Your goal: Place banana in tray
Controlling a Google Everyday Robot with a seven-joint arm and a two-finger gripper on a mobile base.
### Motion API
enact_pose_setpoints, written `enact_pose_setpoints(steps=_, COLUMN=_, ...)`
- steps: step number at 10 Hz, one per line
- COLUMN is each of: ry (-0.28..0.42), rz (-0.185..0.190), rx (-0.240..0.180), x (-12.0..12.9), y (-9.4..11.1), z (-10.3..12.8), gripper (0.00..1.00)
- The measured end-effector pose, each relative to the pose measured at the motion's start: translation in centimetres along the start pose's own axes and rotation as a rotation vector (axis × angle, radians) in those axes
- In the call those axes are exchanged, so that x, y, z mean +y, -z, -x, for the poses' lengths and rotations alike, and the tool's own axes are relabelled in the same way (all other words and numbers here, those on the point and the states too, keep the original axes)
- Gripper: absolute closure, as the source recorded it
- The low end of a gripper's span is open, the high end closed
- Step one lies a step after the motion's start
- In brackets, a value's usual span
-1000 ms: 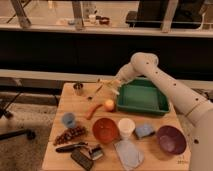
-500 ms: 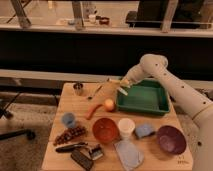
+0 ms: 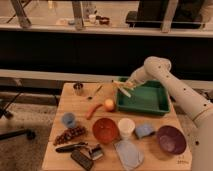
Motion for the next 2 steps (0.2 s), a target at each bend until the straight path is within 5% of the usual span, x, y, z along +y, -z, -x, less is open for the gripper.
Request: enact_pose_setpoints(steps=2, ry=-0.031, rz=-0.001, rx=0.019, x=-0.52, y=-0.10, z=-1.28, gripper=1.00)
